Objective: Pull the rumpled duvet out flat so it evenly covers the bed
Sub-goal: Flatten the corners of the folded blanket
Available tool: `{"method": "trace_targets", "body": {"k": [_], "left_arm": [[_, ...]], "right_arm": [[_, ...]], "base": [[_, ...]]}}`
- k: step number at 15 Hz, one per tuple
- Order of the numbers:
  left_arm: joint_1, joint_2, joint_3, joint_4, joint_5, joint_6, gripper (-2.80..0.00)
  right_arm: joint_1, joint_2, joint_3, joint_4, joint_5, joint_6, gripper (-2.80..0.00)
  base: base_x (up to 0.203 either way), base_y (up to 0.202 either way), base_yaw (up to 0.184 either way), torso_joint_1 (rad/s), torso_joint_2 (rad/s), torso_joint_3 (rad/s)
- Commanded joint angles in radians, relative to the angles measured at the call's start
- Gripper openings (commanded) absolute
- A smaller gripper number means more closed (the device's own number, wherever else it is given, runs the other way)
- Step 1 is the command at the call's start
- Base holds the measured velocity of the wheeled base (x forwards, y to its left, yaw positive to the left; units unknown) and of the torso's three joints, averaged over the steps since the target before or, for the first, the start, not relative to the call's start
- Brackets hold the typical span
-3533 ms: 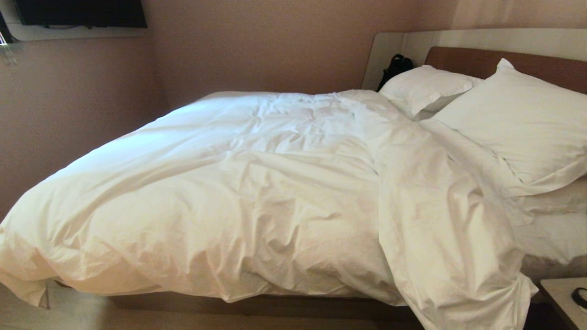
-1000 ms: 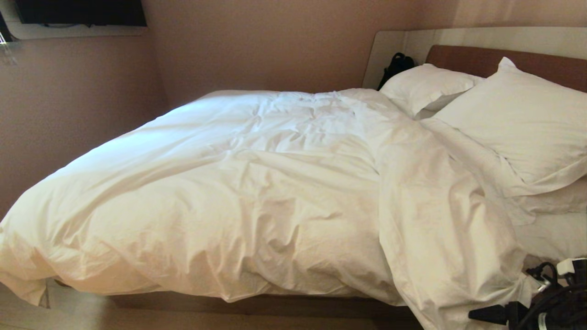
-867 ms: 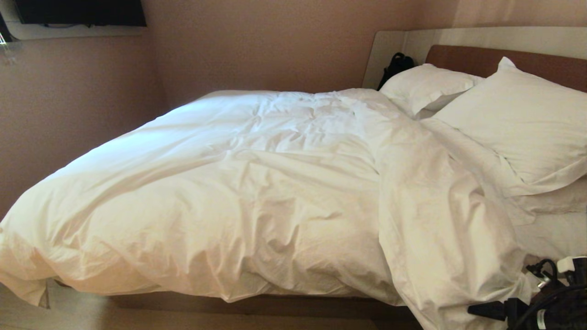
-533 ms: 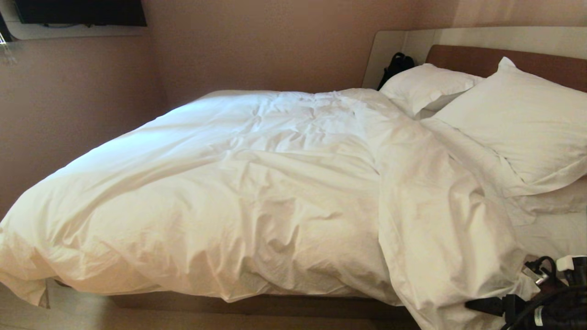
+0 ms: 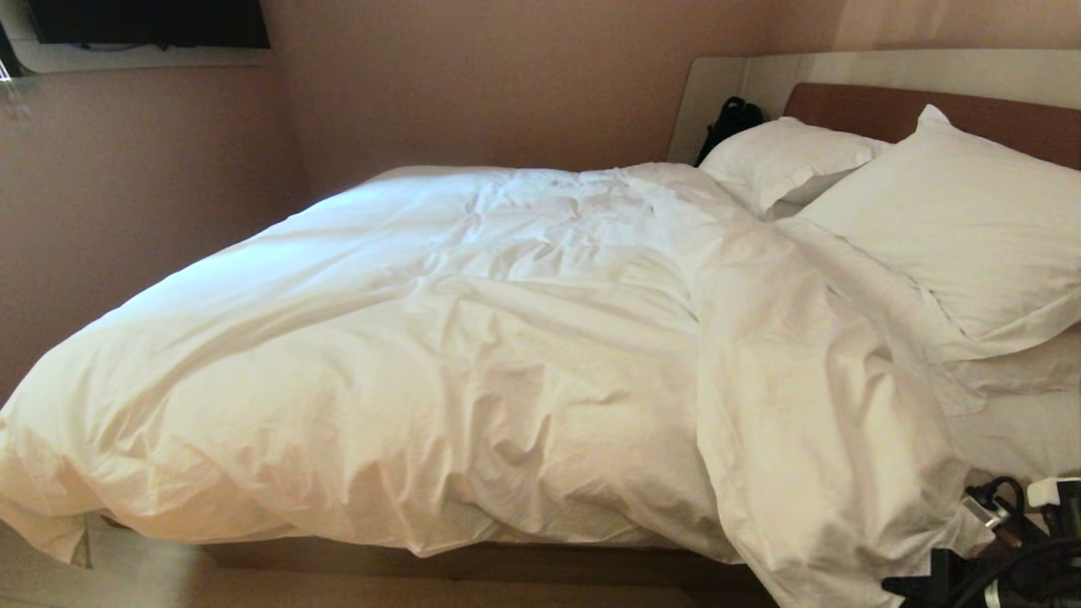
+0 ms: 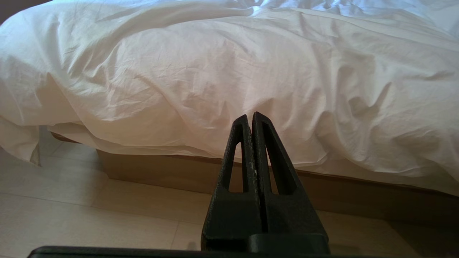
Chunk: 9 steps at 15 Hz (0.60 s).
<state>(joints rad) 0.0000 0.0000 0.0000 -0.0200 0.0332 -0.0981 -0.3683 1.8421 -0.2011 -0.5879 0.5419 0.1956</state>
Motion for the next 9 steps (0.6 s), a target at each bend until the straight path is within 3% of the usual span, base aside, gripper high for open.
{"method": "trace_targets", "body": {"k": [1,6,9], "left_arm": [[0.0,0.0,0.0,0.0,0.001,0.0,-2.8],[0.0,0.0,0.0,0.0,0.001,-0.002,-2.8],[0.0,0.0,0.0,0.0,0.001,-0.002,-2.8]], "right_arm": [[0.0,-0.009,0.002,-0.003,0.003,0.002,-2.8],[0.001,-0.062,0.06,0.0,-0.007,-0.007,-2.8],[0.011,-0.102,0.134,0.003,-0.029,-0.056,-2.8]], "base": [[0.0,0.0,0.0,0.0,0.0,0.0],[0.0,0.0,0.0,0.0,0.0,0.0],[0.0,0.0,0.0,0.0,0.0,0.0]]}}
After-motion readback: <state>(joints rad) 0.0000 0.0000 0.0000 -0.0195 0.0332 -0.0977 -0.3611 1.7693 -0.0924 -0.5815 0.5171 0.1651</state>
